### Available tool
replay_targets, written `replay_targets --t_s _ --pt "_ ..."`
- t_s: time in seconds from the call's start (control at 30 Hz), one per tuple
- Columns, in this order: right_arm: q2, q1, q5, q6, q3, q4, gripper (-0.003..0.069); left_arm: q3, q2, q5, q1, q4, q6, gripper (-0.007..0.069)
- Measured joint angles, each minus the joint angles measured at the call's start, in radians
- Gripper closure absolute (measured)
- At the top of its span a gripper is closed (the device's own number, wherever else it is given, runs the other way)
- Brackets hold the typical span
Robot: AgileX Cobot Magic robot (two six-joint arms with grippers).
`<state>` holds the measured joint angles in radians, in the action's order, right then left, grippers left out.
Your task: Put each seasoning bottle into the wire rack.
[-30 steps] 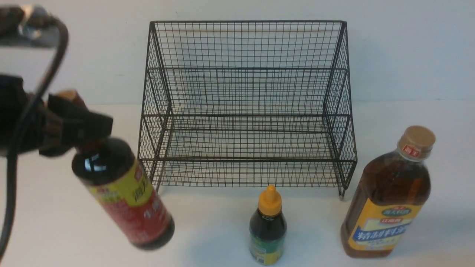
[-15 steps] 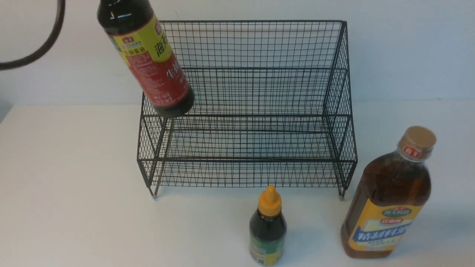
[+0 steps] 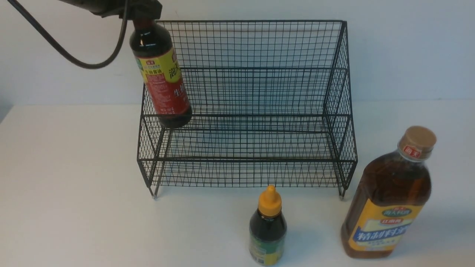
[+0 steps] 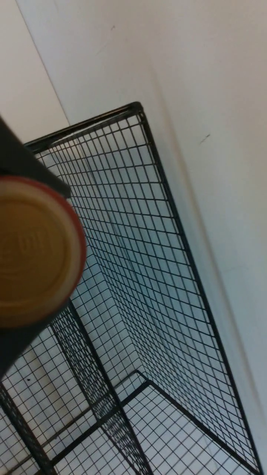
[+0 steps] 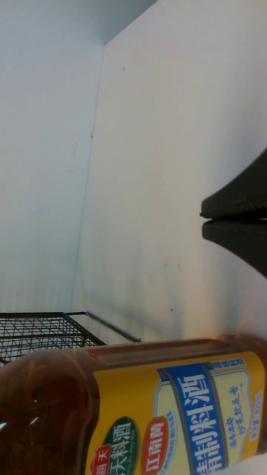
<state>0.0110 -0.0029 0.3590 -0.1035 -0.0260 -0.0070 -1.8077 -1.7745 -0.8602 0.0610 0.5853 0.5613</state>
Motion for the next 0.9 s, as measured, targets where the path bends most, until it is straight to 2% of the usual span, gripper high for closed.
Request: replay_targets --t_s 0.4,0.9 --pt "0.000 0.000 0.001 0.000 0.000 0.000 0.0673 0.000 -0.065 -0.096 0.001 0.006 0.130 0.0357" --pt "0.000 0.000 0.001 0.000 0.000 0.000 0.0673 -0.003 -0.103 -0.119 0.001 0.013 0.135 0.0357"
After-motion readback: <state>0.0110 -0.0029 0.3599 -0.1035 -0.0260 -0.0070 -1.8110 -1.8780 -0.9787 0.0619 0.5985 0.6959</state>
